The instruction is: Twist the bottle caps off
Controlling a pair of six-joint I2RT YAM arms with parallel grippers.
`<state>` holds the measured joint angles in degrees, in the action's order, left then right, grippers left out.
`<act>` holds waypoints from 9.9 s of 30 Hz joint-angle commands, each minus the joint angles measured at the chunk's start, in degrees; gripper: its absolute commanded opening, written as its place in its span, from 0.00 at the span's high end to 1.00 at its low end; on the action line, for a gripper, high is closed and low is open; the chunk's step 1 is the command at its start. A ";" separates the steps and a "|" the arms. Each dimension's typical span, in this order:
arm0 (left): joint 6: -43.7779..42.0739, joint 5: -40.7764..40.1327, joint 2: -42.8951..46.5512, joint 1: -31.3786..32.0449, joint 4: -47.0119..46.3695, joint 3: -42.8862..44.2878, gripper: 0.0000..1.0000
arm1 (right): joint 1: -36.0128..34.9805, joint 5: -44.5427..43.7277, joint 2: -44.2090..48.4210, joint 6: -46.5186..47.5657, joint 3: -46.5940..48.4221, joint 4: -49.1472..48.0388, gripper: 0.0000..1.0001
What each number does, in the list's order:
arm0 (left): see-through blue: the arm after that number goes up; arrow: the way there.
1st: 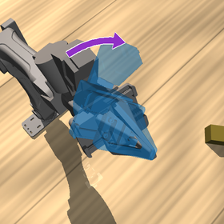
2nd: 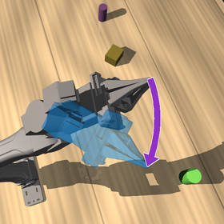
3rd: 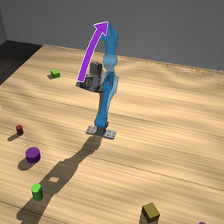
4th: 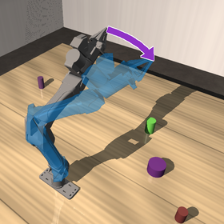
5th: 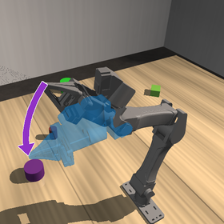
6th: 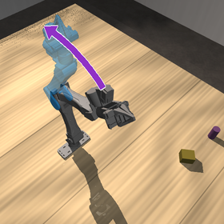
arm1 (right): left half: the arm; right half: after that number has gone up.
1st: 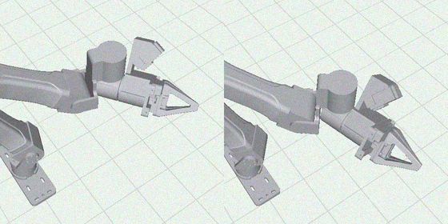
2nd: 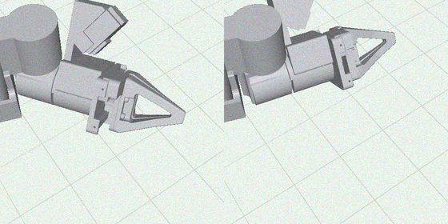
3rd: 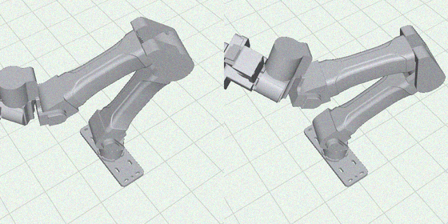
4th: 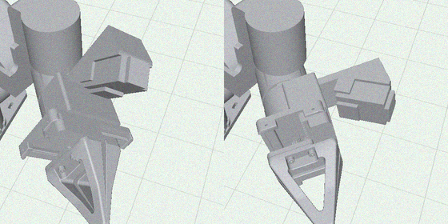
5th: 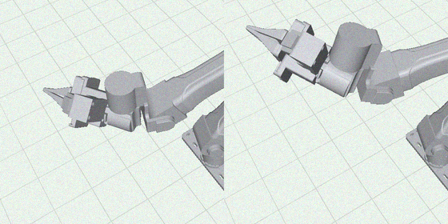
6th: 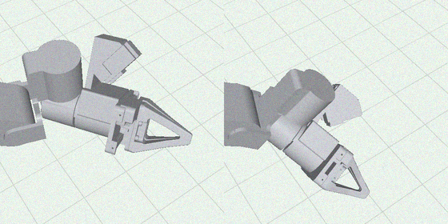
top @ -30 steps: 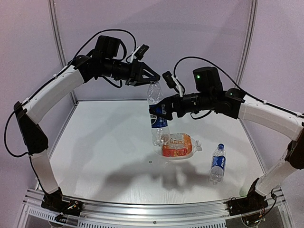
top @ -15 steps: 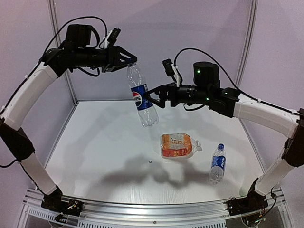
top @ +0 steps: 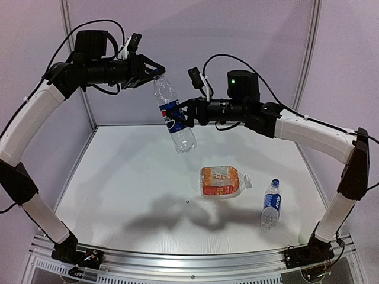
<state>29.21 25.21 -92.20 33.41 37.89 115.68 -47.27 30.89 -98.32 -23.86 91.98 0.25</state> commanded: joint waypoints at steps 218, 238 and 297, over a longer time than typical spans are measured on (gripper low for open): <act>-1.10 15.75 1.47 6.41 -15.48 -10.31 0.53 | 3.66 14.84 13.26 3.82 -12.87 4.59 0.62; 2.08 9.65 -2.32 8.10 -11.49 -6.16 0.82 | 3.67 8.88 13.85 6.57 -13.92 7.47 0.62; -2.11 5.20 5.29 9.91 -14.92 -9.14 0.31 | -0.28 9.41 16.56 1.35 -13.59 -0.07 0.61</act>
<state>26.76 30.65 -86.35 42.59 25.15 104.33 -47.77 36.07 -81.71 -20.71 79.31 3.05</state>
